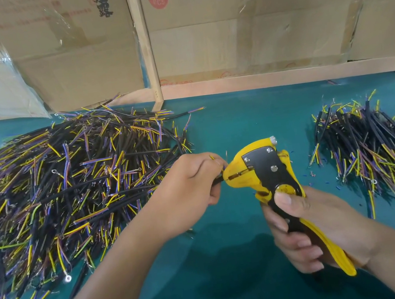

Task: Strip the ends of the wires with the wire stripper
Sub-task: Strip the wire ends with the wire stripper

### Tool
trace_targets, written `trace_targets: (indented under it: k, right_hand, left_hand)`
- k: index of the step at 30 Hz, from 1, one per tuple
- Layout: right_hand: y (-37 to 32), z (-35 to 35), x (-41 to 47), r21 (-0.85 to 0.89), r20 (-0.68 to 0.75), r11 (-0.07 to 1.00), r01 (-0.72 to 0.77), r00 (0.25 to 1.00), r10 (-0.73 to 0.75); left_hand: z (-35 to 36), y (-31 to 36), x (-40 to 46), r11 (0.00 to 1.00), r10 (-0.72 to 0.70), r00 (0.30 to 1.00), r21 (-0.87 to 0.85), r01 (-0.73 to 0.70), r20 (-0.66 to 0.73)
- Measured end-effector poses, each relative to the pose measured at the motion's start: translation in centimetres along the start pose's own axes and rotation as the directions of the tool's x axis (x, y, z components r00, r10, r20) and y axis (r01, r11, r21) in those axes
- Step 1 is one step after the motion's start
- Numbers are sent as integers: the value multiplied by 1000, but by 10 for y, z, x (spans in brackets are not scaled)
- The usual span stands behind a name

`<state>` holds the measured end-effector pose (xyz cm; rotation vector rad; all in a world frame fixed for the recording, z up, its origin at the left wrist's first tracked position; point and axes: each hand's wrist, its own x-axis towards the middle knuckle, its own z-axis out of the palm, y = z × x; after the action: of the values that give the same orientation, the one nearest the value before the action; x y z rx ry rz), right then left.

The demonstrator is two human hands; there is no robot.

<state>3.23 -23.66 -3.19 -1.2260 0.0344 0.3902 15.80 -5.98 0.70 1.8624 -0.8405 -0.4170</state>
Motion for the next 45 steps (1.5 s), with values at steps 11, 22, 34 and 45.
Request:
trace_targets:
  k: [11, 22, 34, 45]
  right_hand:
    - [-3, -5, -2, 33, 60, 999, 9, 998, -11]
    - [-6, -9, -3, -26, 41, 1000, -8, 999, 9]
    - [-7, -21, -5, -52, 72, 999, 2, 997, 1]
    - [-8, -20, -5, 38, 153, 999, 13, 988, -18]
  left_hand:
    - [-10, -6, 5, 999, -20, 1000, -27, 20, -12]
    - [-18, -11, 5, 999, -14, 1000, 35, 14, 22]
    - [-21, -11, 4, 999, 36, 998, 30, -37, 43]
    - [-28, -14, 7, 998, 56, 998, 37, -55, -15]
